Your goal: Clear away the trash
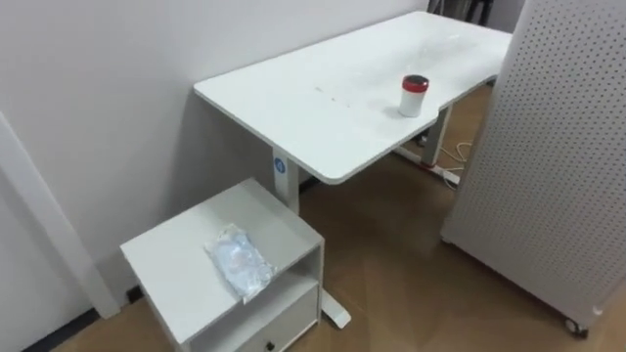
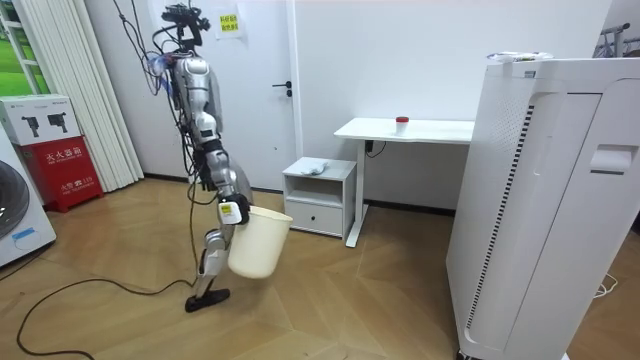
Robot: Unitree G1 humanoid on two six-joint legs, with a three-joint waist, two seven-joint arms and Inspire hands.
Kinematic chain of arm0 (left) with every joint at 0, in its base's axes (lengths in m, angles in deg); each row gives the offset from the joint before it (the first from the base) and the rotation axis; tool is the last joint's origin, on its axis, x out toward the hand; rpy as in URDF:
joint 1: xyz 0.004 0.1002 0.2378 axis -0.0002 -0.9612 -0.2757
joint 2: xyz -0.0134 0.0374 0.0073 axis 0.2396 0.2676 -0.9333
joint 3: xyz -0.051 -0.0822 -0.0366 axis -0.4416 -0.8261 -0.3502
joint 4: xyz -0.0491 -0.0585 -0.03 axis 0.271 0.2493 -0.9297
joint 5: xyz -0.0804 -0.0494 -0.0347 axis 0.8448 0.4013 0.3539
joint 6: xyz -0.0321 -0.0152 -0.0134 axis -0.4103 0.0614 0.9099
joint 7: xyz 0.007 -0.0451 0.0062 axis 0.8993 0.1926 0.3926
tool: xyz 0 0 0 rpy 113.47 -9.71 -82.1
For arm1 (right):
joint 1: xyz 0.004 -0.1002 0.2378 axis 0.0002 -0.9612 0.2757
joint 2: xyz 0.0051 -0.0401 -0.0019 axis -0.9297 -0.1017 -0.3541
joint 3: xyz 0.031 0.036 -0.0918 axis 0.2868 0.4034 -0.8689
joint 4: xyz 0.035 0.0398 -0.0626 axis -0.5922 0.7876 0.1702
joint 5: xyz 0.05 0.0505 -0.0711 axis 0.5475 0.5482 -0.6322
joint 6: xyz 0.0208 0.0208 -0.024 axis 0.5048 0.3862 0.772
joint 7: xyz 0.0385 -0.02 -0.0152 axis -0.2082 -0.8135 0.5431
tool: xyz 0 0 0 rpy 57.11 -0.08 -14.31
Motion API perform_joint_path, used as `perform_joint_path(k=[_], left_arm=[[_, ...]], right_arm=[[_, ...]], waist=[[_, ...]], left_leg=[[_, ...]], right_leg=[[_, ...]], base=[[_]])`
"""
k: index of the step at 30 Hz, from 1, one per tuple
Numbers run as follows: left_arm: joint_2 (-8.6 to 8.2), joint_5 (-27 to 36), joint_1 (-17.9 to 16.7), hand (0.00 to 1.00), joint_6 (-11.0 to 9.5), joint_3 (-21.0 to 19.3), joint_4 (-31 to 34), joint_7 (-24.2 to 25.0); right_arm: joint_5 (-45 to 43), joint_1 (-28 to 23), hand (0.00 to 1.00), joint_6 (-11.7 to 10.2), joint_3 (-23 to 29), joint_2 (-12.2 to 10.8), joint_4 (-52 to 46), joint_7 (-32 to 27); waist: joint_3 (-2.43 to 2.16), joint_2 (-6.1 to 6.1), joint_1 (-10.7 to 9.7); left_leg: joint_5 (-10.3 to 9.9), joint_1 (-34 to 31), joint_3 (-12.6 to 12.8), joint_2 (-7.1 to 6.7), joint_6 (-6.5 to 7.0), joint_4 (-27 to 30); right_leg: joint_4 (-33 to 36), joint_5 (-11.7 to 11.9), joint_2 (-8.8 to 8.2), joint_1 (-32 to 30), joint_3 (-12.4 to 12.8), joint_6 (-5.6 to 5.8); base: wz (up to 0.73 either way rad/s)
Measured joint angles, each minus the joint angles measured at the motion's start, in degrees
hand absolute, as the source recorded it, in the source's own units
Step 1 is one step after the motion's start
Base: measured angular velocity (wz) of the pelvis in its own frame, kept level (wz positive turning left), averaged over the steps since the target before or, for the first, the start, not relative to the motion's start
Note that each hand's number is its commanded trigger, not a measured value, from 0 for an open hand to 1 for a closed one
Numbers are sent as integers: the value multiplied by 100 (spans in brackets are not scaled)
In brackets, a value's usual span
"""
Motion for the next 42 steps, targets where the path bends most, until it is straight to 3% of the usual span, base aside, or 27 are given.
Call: perform_joint_path(k=[3, 6, 7, 9, 10, 11, 12, 13, 15, 16, 18, 19, 20, 21, 22, 24, 26, 28, 31, 34, 36, 37, 38, 39, 40, 42], left_arm=[[5, 12, 113, 0, 1, 2, 6, -20], [51, 118, 225, 0, -43, 24, 20, -65], [64, 121, 275, 0, -66, 13, 37, -91], [67, 122, 295, 0, -112, 18, 116, -207], [74, 125, 311, 0, -147, 24, 165, -296], [83, 133, 319, 0, -158, 49, 191, -405], [80, 134, 330, 0, -168, 51, 195, -457], [74, 127, 369, 0, -170, 61, 229, -546], [71, 137, 370, 0, -236, 124, 357, -661], [65, 211, 388, 0, -293, 133, 405, -707], [1, 350, 370, 0, -384, 147, 507, -820], [-10, 352, 371, 0, -431, 211, 513, -839], [-38, 345, 398, 0, -487, 242, 534, -875], [-50, 344, 395, 0, -500, 241, 583, -905], [-68, 338, 391, 0, -530, 234, 677, -955], [-121, 312, 382, 0, -536, 230, 936, -1043], [-130, 130, 473, 0, -603, 223, 1068, -1193], [-125, 49, 561, 0, -621, 221, 1224, -1273], [-117, -138, 997, 0, -648, 232, 1338, -1396], [-75, -293, 1507, 0, -673, 431, 1649, -1559], [0, -462, 1935, 0, -691, 773, 1619, -1603], [-1, -602, 2287, 0, -753, 1026, 1585, -1624], [-27, -806, 2731, 0, -854, 1247, 1586, -1615], [-8, -922, 2935, 0, -923, 1318, 1583, -1620], [-19, -972, 3168, 0, -1020, 1453, 1546, -1674], [25, -1083, 3336, 0, -1022, 1511, 1350, -1815]], right_arm=[[-119, 52, 100, -3, -7, 10, -93, -53], [-149, 156, 100, -6, -5, 11, -181, -107], [-146, 135, 100, -19, 6, 18, -189, -106], [-46, 140, 100, -66, 9, 13, -194, -111], [67, 155, 100, -77, -8, 10, -197, -119], [192, 156, 100, -121, -4, 13, -202, -111], [267, 154, 100, -146, -4, 15, -212, -108], [379, 133, 100, -174, -5, 16, -283, -111], [526, 135, 100, -190, 0, 24, -383, -172], [651, 117, 100, -203, -1, 30, -380, -194], [750, 72, 100, -274, -1, 27, -381, -199], [789, -15, 100, -329, 1, 20, -374, -197], [821, -42, 100, -412, 20, 22, -351, -204], [819, -56, 100, -447, 31, 13, -330, -205], [788, -86, 100, -502, 63, -7, -294, -198], [732, -49, 100, -569, 53, -7, -260, -201], [670, 40, 100, -670, -20, 1, -105, -244], [661, 166, 100, -677, -86, 23, 2, -218], [580, 393, 100, -671, -249, 31, 59, -51], [212, 768, 100, -675, -458, 29, 66, 48], [206, 1016, 100, -671, -629, 19, 130, 103], [209, 1179, 100, -677, -684, 21, 266, 126], [209, 1311, 100, -680, -657, 20, 383, 138], [214, 1391, 100, -678, -661, -18, 412, 125], [220, 1529, 100, -669, -676, -38, 417, 145], [333, 1734, 100, -670, -832, -29, 424, 161]], waist=[[1, -14, 36], [6, -71, 55], [13, -80, 31], [19, -88, 41], [21, -56, 57], [-17, 39, 62], [-17, 71, 64], [2, 144, 61], [20, 245, 68], [25, 298, 40], [43, 360, 11], [33, 375, -44], [26, 408, -123], [9, 417, -177], [-30, 406, -189], [0, 454, -112], [20, 440, -137], [28, 423, -136], [34, 410, -144], [81, 363, -187], [160, 326, -366], [203, 313, -446], [172, 426, -498], [197, 358, -478], [234, 284, -409], [264, 315, -374]], left_leg=[[-290, 25, 85, -87, 79, 220], [-486, 232, 94, -244, 199, 251], [-567, 340, 103, -319, 253, 246], [-677, 573, 95, -387, 319, 180], [-723, 744, 62, -385, 351, 84], [-752, 913, -17, -374, 365, -71], [-765, 974, -62, -357, 364, -142], [-764, 1076, -91, -285, 363, -269], [-755, 1191, -88, -151, 351, -425], [-755, 1276, -117, -68, 346, -549], [-726, 1499, -251, -12, 298, -819], [-712, 1618, -366, -14, 276, -968], [-717, 1680, -503, 1, 240, -1054], [-719, 1696, -577, 11, 210, -1089], [-720, 1748, -631, 50, 144, -1153], [-672, 1816, -630, 139, 59, -1260], [-559, 1853, -489, 183, -129, -1253], [-536, 1814, -353, 238, -168, -1169], [-535, 1801, -345, 304, -169, -1260], [-541, 1573, -351, 301, -178, -1132], [-584, 983, -297, 296, -326, -176], [-662, 384, -286, 368, -427, 37], [-452, -191, -268, 602, -332, -391], [-276, -387, -36, 645, -197, -199], [-251, -594, 196, 639, -124, -2], [-279, -728, 281, 631, -86, 123]], right_leg=[[397, -135, -148, -81, -126, 197], [2005, -102, -399, -650, -376, 428], [2694, 90, -549, -874, -510, 624], [3484, 612, -713, -1132, -688, 602], [3857, 1109, -746, -1289, -754, 586], [4102, 1462, -740, -1429, -781, 515], [4208, 1419, -743, -1537, -794, 508], [4332, 1187, -715, -1852, -884, 461], [4085, 864, -591, -2355, -904, 433], [3496, 752, -466, -2547, -895, 412], [2111, 756, -322, -2568, -890, 401], [1165, 922, -291, -2487, -907, 402], [558, 1392, -218, -2434, -903, 411], [383, 1603, -185, -2377, -899, 381], [283, 1852, -75, -2290, -902, 424], [152, 1878, 19, -2187, -919, 379], [-208, 1895, 15, -1906, -858, 352], [-269, 1895, 52, -1868, -717, 353], [-231, 1893, 116, -1967, -731, 352], [-57, 1882, 107, -2203, -689, 325], [-64, 1881, -21, -2224, -511, 325], [-35, 1876, -59, -2365, -235, 337], [271, 1762, -53, -2732, -239, 489], [541, 1600, -128, -2972, -243, 571], [869, 1491, -234, -3348, -456, 609], [831, 1595, -232, -3584, -638, 534]], base=[[-6], [9], [17], [12], [0], [-3], [0], [-6], [-3], [7], [25], [54], [61], [55], [30], [11], [25], [10], [4], [1], [53], [88], [85], [47], [-12], [-36]])
